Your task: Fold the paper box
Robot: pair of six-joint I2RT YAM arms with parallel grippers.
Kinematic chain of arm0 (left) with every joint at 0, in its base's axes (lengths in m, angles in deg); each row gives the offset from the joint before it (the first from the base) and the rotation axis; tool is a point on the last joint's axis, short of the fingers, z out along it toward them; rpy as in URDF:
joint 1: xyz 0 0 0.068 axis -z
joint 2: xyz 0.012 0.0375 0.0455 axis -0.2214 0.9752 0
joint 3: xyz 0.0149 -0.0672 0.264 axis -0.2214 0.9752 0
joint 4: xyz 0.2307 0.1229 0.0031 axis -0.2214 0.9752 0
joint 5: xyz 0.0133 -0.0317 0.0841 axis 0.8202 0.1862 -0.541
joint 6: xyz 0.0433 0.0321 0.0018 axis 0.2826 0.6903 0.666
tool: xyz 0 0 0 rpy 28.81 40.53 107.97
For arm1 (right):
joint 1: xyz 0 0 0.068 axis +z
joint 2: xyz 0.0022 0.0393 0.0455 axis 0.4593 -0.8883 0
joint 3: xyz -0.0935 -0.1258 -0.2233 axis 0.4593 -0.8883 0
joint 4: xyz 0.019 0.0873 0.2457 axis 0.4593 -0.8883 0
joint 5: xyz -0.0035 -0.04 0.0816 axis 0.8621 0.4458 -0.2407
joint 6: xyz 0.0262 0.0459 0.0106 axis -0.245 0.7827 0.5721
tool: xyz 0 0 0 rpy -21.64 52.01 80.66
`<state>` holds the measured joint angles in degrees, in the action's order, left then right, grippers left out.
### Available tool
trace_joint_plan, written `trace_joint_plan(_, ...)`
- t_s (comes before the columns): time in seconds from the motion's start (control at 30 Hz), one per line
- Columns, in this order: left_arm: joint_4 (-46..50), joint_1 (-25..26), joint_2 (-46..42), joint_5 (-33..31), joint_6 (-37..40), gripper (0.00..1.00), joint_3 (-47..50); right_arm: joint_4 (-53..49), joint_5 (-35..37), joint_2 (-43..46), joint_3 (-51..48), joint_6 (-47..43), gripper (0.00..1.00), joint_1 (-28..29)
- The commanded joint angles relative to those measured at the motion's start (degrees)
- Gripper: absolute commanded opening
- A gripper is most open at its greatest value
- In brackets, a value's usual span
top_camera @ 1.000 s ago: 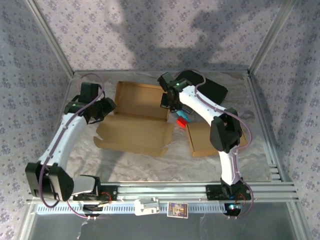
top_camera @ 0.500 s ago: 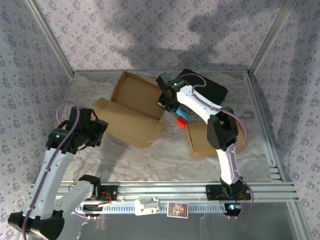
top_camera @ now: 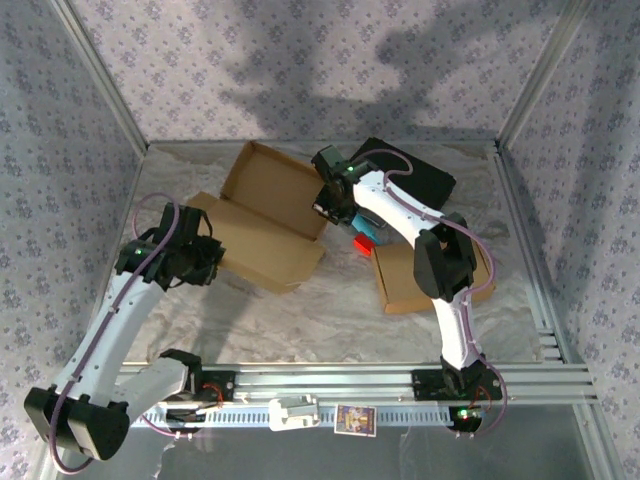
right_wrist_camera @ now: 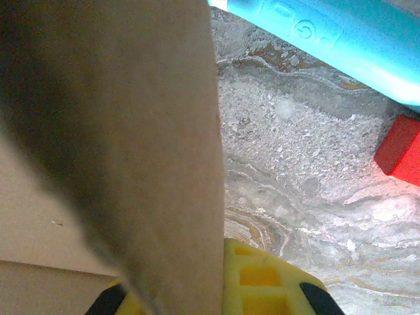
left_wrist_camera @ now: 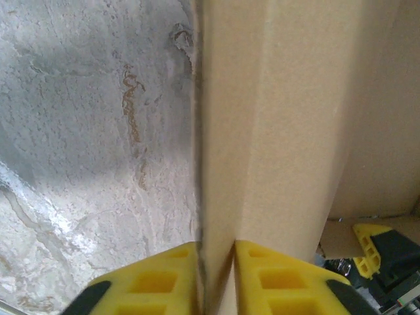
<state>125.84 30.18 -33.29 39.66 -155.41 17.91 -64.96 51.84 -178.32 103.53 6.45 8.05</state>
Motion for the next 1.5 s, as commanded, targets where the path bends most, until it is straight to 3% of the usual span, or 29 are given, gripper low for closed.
trace_joint_plan(0.0, 0.8, 0.3, 0.0, -3.1, 2.0, 0.1, -2.1, 0.3, -2.0, -1.0, 0.6, 1.8, 0.0, 0.4)
trace_joint_plan(0.07, 2.2, 0.3, 0.6, -4.7, 4.2, 0.0, -3.7, 0.3, -3.0, -1.1, 0.3, 2.5, 0.0, 0.7)
trace_joint_plan(0.27, 8.5, 0.2, 4.3, -10.3, 14.2, 0.0, -11.7, -0.4, -7.9, -2.0, 0.2, 5.4, 0.0, 2.9)
trace_joint_plan(0.5, 14.4, -3.0, 8.9, -10.5, 30.2, 0.0, -19.2, -0.4, -12.7, -2.1, -0.4, 8.9, 0.16, 5.3)
trace_joint_plan(0.53, 15.5, -3.9, 9.5, -10.4, 32.1, 0.0, -19.9, -0.4, -13.3, -2.1, -0.3, 9.2, 0.19, 5.6)
trace_joint_plan(0.7, 19.1, -8.3, 11.8, -10.4, 41.5, 0.0, -21.5, -2.8, -14.1, -1.0, 0.0, 10.4, 0.55, 6.8)
trace_joint_plan(0.8, 18.5, -9.3, 13.1, -10.1, 45.6, 0.0, -22.2, -4.0, -13.6, 1.0, 0.3, 10.0, 0.66, 7.4)
trace_joint_plan(0.97, 18.4, -9.2, 17.9, -9.7, 54.3, 0.0, -25.9, -5.5, -11.7, 4.5, 1.7, 7.3, 0.66, 7.3)
trace_joint_plan(1.13, 17.2, -8.9, 21.6, -12.4, 62.7, 0.0, -29.9, -4.7, -8.6, 6.4, 4.0, -4.6, 0.63, 6.1)
trace_joint_plan(1.33, 14.6, -3.9, 25.7, -22.5, 73.7, 0.0, -35.4, -3.9, -9.8, 8.2, 4.8, -18.4, 0.59, 3.5)
trace_joint_plan(1.47, 14.5, 1.8, 30.6, -32.2, 81.7, 0.0, -41.1, -3.5, -10.8, 9.9, 2.7, -18.7, 0.56, 0.6)
